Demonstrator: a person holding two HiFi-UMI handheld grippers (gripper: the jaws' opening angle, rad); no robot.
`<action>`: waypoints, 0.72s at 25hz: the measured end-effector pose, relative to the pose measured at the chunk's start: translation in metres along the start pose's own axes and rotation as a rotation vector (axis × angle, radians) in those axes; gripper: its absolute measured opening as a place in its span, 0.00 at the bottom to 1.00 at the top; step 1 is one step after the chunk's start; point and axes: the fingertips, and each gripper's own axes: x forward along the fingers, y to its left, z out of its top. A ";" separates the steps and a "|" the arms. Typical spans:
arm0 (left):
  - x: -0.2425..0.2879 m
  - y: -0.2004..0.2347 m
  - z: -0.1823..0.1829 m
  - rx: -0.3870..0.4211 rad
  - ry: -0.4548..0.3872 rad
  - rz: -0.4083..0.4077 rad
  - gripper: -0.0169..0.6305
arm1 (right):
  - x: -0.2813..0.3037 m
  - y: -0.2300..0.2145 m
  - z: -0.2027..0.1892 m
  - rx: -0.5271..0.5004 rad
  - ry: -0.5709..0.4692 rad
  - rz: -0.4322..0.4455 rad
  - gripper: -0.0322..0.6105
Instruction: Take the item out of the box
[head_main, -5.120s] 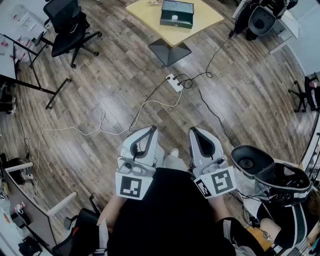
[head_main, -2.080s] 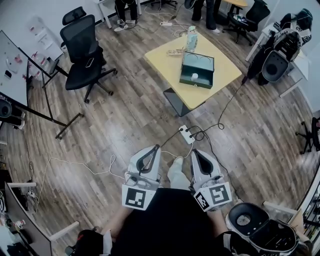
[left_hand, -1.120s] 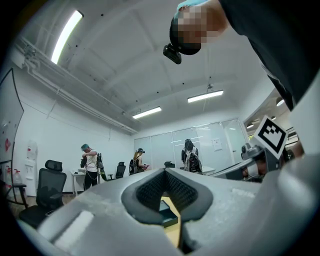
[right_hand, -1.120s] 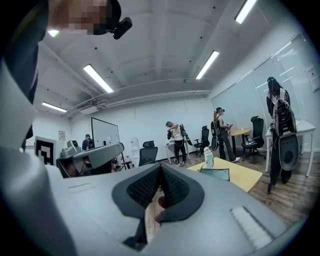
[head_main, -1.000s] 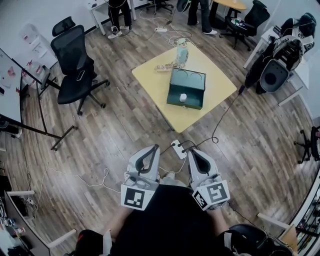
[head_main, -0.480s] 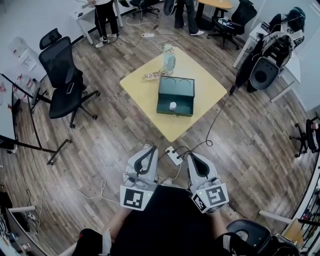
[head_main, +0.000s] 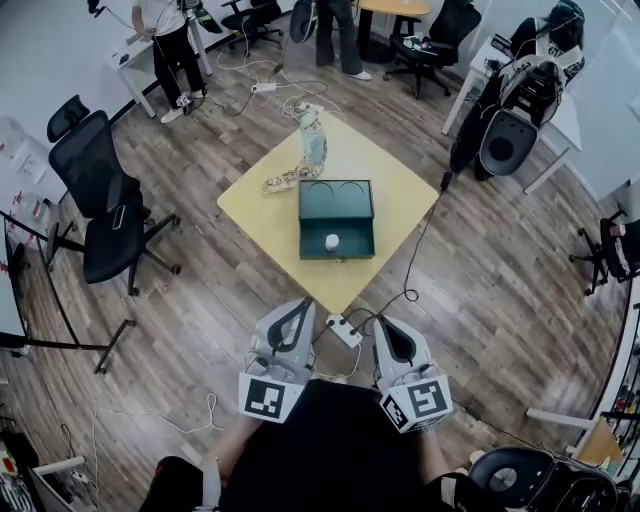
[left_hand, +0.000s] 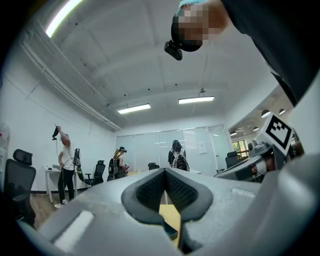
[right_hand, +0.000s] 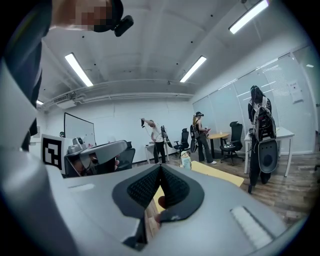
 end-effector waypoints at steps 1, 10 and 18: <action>0.008 0.004 -0.001 0.002 0.000 -0.014 0.03 | 0.006 -0.003 0.000 0.010 0.003 -0.013 0.05; 0.062 0.046 -0.010 -0.004 0.009 -0.122 0.03 | 0.068 -0.023 0.015 0.024 0.011 -0.096 0.05; 0.100 0.096 -0.016 0.000 -0.010 -0.201 0.03 | 0.125 -0.032 0.021 0.031 0.015 -0.180 0.05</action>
